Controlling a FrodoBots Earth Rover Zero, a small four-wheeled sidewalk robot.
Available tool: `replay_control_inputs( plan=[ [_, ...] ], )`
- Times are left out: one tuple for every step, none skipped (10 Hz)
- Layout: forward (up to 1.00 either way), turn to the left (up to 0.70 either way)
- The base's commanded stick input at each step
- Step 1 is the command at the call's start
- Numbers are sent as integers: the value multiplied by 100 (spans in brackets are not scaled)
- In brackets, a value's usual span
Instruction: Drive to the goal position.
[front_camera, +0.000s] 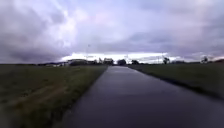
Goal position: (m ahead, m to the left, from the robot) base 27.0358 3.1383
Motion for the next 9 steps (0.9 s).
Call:
replay_control_inputs(
  plan=[
    [70, 0],
    [70, 0],
    [70, 0],
    [70, 0],
    [70, 0],
    [70, 0],
    [70, 0],
    [70, 0],
    [70, 0]
  ],
)
